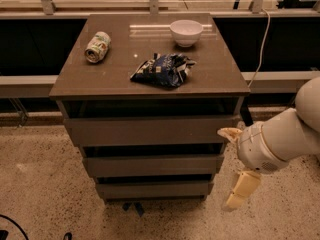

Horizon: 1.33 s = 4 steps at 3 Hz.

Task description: Open bottom drawer

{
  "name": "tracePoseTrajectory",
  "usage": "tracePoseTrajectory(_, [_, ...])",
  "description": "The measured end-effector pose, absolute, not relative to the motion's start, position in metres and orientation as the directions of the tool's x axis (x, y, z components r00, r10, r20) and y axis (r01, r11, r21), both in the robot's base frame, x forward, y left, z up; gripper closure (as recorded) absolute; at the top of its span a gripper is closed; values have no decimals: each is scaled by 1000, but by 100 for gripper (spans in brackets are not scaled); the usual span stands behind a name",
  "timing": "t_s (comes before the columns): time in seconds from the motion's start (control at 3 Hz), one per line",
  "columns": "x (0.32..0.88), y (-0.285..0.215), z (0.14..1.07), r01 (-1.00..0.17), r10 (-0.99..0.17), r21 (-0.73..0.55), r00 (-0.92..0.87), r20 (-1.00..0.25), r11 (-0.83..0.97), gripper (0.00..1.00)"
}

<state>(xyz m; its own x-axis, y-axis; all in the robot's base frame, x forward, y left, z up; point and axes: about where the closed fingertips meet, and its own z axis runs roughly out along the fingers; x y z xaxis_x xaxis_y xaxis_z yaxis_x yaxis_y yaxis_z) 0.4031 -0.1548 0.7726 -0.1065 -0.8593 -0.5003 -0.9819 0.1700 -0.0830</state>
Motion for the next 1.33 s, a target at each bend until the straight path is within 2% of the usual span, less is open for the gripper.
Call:
tracePoseTrajectory(0.33, [417,-140,739,-987,-826,-82,-72,-559,141,0])
tracePoseTrajectory(0.67, [425,-105,657,-986,-722,-143,35,-691,89,0])
tracePoseTrajectory(1.0, [438,-93,628,-964,-657,-260,166,-736,47,0])
tracePoseTrajectory(1.33, [435,-86,616,-954,-635,-301,238,-735,-9,0])
